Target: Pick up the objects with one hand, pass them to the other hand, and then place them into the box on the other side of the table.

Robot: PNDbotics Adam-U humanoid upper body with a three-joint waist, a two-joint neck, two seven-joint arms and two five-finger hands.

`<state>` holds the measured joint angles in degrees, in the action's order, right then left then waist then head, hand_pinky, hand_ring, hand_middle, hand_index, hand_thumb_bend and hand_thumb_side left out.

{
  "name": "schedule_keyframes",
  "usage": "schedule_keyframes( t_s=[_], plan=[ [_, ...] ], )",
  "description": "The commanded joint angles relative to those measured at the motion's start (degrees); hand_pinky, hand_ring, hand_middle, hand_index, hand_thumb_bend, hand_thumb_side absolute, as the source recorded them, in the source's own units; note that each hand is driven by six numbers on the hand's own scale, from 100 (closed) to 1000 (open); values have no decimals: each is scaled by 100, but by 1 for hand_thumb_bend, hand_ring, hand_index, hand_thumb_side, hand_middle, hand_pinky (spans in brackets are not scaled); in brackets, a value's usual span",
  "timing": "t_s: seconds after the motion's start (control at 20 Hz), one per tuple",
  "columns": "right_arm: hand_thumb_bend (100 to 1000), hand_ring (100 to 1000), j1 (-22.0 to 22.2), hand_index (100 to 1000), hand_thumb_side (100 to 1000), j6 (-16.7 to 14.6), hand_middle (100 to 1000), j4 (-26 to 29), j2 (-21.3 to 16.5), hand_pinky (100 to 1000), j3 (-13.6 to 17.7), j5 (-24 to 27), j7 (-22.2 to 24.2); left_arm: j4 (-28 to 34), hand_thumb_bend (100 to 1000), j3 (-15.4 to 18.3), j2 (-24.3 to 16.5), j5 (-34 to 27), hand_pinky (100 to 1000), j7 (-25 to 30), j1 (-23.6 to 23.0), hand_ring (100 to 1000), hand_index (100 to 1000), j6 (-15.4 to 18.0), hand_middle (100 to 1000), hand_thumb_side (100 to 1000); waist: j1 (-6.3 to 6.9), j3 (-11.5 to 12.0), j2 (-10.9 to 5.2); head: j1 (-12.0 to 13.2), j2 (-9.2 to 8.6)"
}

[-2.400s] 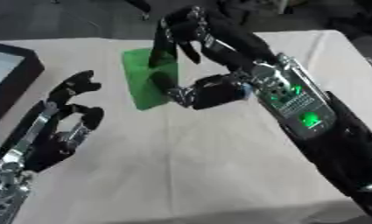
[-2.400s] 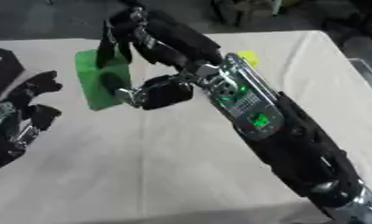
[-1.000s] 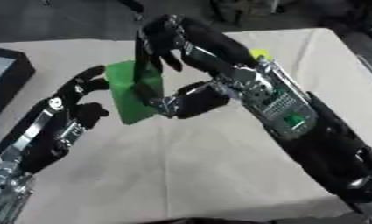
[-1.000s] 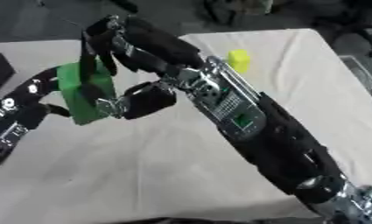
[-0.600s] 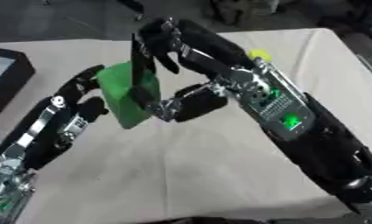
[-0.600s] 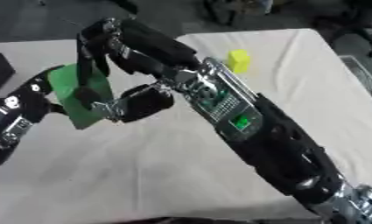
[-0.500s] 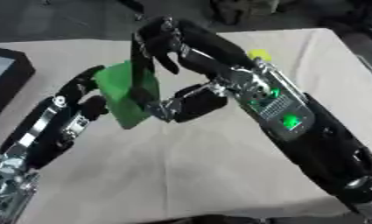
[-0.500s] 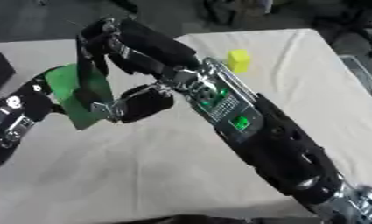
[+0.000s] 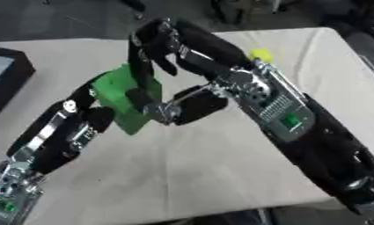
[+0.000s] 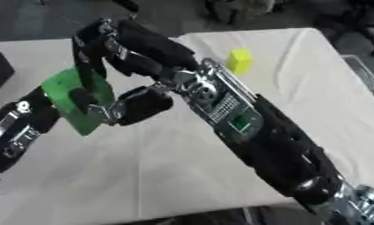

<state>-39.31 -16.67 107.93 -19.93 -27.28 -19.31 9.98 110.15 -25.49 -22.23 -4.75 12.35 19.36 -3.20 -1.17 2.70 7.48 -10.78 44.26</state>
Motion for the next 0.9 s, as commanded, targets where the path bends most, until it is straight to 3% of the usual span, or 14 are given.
schedule_keyframes(
  t_s=[0.05,0.3,0.55,0.9],
  plan=[
    [100,450,-45,427,316,-7,460,97,-122,148,31,119,-29,307,467,-21,-75,-287,737,136,91,1000,844,146,1000,803,9,4,-54,-38,-14],
    [100,444,9,421,375,-77,455,158,-146,143,29,340,-126,437,464,-46,-100,-793,716,219,139,1000,834,214,1000,787,2,-6,-49,-63,-14],
    [100,439,31,416,358,-138,451,192,-159,132,3,492,-183,444,409,-110,-140,-1275,671,301,259,1000,814,277,967,770,2,-25,-50,-71,-14],
    [100,438,34,415,407,-70,450,156,-139,116,-27,422,-217,444,359,-224,-230,-1257,672,517,307,1000,810,256,965,761,9,-51,-51,-84,-14]
  ],
)
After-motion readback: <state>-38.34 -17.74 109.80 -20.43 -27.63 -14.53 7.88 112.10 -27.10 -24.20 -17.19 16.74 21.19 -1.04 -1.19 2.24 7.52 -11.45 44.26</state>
